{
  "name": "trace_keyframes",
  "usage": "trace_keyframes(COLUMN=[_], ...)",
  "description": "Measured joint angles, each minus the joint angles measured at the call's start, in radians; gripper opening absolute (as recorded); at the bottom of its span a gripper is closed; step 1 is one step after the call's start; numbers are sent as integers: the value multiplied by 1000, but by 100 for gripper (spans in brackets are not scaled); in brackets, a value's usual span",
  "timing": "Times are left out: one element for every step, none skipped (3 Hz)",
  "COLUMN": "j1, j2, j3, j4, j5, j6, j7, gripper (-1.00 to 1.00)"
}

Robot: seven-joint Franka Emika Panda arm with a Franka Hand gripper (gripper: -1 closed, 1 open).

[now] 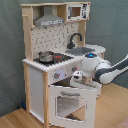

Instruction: Play with the kitchen

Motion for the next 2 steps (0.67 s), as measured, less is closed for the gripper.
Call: trace_keyframes(j1=[2,2], j2=[-2,-2], j3=[-1,-3], j4=[2,2], j5=[-14,-16], j6=[-13,-16], j7=[70,70], gripper=[-100,100])
